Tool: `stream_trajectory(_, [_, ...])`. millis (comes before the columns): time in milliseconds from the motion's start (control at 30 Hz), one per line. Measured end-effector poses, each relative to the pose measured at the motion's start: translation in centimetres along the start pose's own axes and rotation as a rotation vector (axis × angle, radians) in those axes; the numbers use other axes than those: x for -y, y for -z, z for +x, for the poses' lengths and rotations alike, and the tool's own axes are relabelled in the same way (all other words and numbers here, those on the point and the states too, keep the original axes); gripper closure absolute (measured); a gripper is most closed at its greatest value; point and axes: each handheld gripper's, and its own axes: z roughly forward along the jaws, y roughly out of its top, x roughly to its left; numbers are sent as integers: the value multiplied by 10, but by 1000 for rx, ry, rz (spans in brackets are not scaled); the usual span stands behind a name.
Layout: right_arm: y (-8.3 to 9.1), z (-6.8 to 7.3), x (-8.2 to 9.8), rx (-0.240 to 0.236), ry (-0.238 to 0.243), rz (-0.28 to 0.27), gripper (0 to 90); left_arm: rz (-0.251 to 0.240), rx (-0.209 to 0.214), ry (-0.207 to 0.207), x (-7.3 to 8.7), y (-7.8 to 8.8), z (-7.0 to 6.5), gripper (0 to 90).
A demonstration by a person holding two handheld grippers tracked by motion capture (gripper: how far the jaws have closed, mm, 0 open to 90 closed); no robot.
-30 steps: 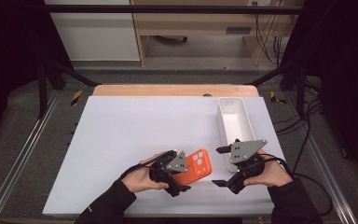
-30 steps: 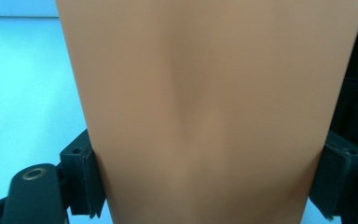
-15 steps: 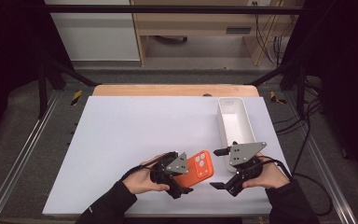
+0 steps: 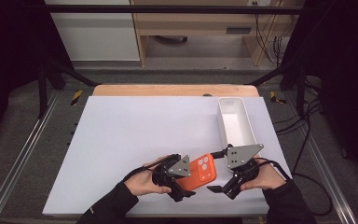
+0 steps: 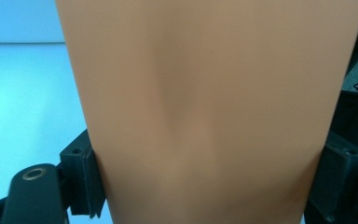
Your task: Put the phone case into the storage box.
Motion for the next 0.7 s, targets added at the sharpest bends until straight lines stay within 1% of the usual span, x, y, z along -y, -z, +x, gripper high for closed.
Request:
stream_trajectory(167, [-2,0,0,-6,10,-6,52,-5,0,-10,-1,-1,-2,155])
stream_trajectory(300, [-5,1,1,-18,16,-17,53,-1,12,-18,-3,-2,-4,155])
stream_trajectory(700, [-11,2,1,-58,36,-55,67,-3,29,-33,-4,-5,-7,155])
